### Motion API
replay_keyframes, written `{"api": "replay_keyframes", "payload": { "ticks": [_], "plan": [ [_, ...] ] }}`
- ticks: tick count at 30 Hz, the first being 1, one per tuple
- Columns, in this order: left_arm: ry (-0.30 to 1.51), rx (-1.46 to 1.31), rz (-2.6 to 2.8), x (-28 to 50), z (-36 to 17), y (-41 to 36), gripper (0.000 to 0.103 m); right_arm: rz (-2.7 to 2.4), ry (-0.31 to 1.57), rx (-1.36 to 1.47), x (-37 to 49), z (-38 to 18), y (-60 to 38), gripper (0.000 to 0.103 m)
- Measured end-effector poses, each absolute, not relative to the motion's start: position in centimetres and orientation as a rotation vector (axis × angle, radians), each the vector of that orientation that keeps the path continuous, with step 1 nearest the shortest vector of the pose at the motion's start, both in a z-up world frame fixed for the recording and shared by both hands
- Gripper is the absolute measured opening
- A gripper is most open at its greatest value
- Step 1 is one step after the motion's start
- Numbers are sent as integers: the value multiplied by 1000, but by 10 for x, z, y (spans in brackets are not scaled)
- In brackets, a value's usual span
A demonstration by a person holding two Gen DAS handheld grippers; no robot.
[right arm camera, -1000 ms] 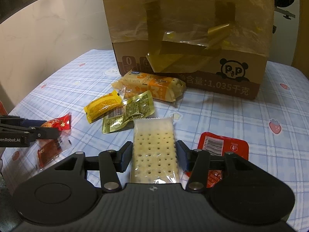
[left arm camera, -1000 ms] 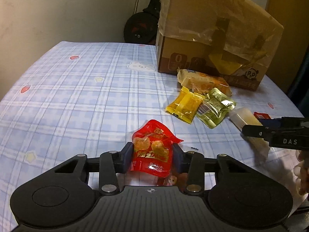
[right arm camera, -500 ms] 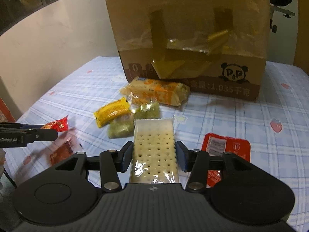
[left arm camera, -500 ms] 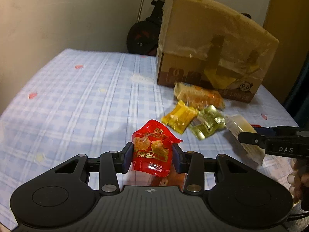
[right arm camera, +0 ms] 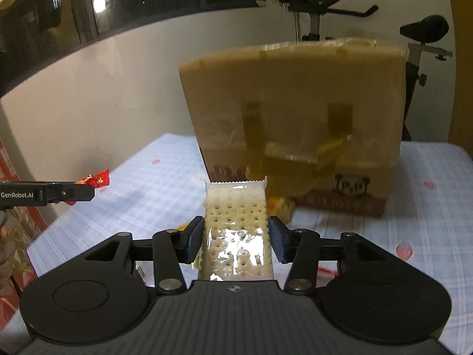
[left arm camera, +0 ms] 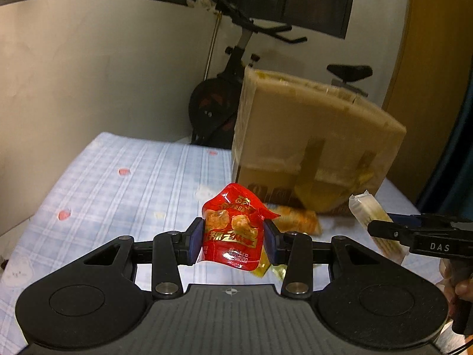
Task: Organize snacks
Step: 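Lift both snacks up over the cardboard box with both tools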
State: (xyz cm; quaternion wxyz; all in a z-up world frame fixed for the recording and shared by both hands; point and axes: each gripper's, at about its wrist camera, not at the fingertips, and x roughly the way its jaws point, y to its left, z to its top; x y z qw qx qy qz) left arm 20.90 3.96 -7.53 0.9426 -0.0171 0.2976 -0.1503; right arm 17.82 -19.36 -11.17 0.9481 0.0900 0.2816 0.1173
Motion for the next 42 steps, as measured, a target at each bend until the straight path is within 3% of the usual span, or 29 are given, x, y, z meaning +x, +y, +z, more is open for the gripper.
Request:
{"api": "replay_keyframes", "payload": {
  "ticks": [14,28,42],
  "plan": [
    [497,-63,-307,231,-36,32,45,234,432,146,194,-51,-211,50],
    [378,-74,-439,288,4,-34,46,201,266,68,238,10,-235,50],
    [389,30,-397,369,14,-84,48,88,337,112,342,13,-272,50]
  ]
}}
